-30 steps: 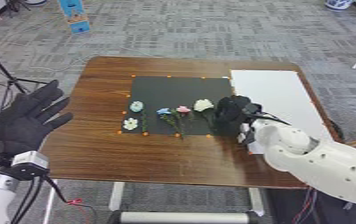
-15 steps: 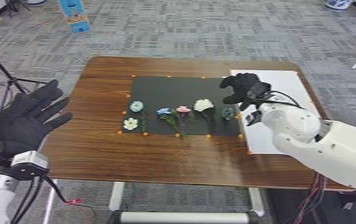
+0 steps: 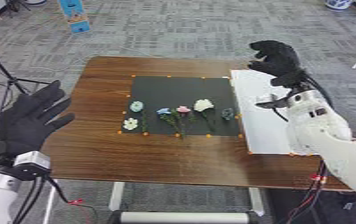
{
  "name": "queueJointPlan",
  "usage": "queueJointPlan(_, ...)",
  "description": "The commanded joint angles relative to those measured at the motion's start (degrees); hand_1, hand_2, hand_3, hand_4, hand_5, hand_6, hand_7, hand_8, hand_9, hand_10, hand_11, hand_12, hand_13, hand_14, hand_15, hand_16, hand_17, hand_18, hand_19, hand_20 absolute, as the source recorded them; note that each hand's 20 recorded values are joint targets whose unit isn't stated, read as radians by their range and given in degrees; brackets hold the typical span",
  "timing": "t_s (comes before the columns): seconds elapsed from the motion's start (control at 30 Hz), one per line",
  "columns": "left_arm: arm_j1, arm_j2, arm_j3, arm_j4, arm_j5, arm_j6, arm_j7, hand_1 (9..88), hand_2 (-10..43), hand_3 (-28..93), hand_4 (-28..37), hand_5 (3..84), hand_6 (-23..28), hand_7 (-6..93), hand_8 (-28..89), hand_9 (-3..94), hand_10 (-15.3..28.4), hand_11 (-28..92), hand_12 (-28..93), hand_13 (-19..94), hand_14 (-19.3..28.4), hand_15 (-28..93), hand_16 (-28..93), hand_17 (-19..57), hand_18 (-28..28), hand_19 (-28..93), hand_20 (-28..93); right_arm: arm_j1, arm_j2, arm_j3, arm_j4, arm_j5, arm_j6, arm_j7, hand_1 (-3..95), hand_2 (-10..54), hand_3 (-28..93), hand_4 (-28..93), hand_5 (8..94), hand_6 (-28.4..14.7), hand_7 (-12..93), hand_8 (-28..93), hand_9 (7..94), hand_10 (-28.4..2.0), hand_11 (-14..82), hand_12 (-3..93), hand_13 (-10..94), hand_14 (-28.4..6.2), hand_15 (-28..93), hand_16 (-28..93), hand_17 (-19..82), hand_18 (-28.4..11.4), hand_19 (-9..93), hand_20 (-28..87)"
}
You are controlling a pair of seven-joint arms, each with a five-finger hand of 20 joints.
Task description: Arrange flowers
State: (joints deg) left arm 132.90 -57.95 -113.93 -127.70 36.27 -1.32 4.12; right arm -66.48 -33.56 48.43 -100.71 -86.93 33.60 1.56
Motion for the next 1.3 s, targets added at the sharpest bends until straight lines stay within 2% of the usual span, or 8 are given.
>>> queueJointPlan(0.03,-0.7,-1.21,1.00,0.02,1.33,0.85,-0.14,19.9,-4.3,69,-28.3,28.5,3.3,13.5,-7,21.5,10.2,11,16,18,13.2,12,6,-12.8,23.0,39,7,-32.4,-5.2,29.1,-5.3,55.3,-22.4,-23.3,22.3,-6.2,87,-24,41.1,-1.5,17,-10,39.6,-12.8,16.0,23.2,28,-11.0,43,17,11,-21.0,52,33)
queueJointPlan(0.27,-4.2,-1.65,3.88,1.21,2.04,1.06,1.74,21.7,-6.3,70,-28.3,28.6,3.3,13.9,-7,21.5,10.1,12,17,18,13.0,12,6,-12.7,22.9,39,7,-44.9,-15.5,40.9,-7.1,49.6,-38.7,-19.4,16.3,-2.6,85,-22,30.7,-3.1,5,-7,30.6,-10.9,1.3,18.1,22,-9.3,2,30,2,-20.6,34,19)
queueJointPlan(0.4,-5.2,-2.28,5.87,2.00,5.35,0.62,3.17,23.1,-8.0,70,-28.3,28.5,3.1,14.3,-8,21.4,9.9,12,17,18,12.6,12,6,-12.3,22.6,39,7,-48.8,-20.4,42.4,-10.8,47.1,-35.6,-19.4,14.2,-2.4,82,-22,30.1,-1.8,4,-7,29.0,-10.4,0.7,17.2,20,-9.1,-1,30,0,-20.7,31,17)
queueJointPlan(0.53,-6.7,-3.03,7.37,2.72,9.62,-1.02,2.10,23.8,-9.3,69,-28.3,27.4,2.6,14.8,-8,20.6,9.6,12,17,16,11.8,11,6,-12.6,22.1,38,7,-54.2,-23.8,45.0,-14.7,43.9,-32.8,-19.4,13.7,-4.2,82,-23,30.6,-2.0,5,-6,28.4,-10.2,0.9,17.5,18,-9.1,-2,31,-3,-21.2,31,16)
queueJointPlan(0.7,-7.1,-4.09,9.56,3.19,9.51,-0.79,2.56,24.2,-9.5,68,-28.3,26.4,2.5,14.7,-8,19.3,9.1,11,18,15,11.2,8,7,-13.2,21.5,37,7,-56.1,-26.8,45.3,-16.4,42.6,-32.1,-19.8,14.1,-5.7,83,-23,30.3,-3.4,6,-6,27.9,-10.1,0.5,18.9,18,-8.8,-5,35,-3,-20.4,32,15)
queueJointPlan(0.83,-7.6,-4.47,11.11,2.94,12.95,-0.02,1.99,24.6,-9.5,66,-28.3,25.5,2.1,14.8,-8,18.5,8.9,10,18,14,11.0,7,7,-13.3,21.6,36,7,-53.9,-27.8,43.0,-14.9,42.8,-31.2,-20.4,14.5,-6.0,83,-23,30.9,-2.8,6,-6,28.4,-9.5,0.7,18.9,18,-8.3,-5,36,-4,-19.7,31,14)
queueJointPlan(1.2,-12.7,-1.20,14.61,4.11,13.73,-0.06,3.89,24.9,-9.5,64,-28.3,23.1,1.8,14.9,-8,16.1,7.8,8,20,12,10.7,3,9,-14.3,22.3,35,7,-49.2,-27.6,38.6,-13.7,41.6,-30.2,-24.9,15.0,-6.4,84,-24,33.2,-0.4,7,-8,31.4,-6.6,1.5,17.8,20,-5.7,-7,35,-4,-18.2,30,14)
queueJointPlan(1.3,-13.3,-1.59,15.89,4.71,13.43,0.56,4.13,25.0,-9.5,64,-28.3,22.7,1.7,15.0,-8,15.6,7.6,7,20,12,10.8,2,10,-14.4,22.6,35,7,-48.4,-27.7,38.0,-13.4,39.4,-29.5,-24.9,15.1,-6.5,84,-24,33.4,-0.2,8,-8,31.8,-6.5,1.8,17.5,21,-5.7,-7,34,-4,-18.1,30,14)
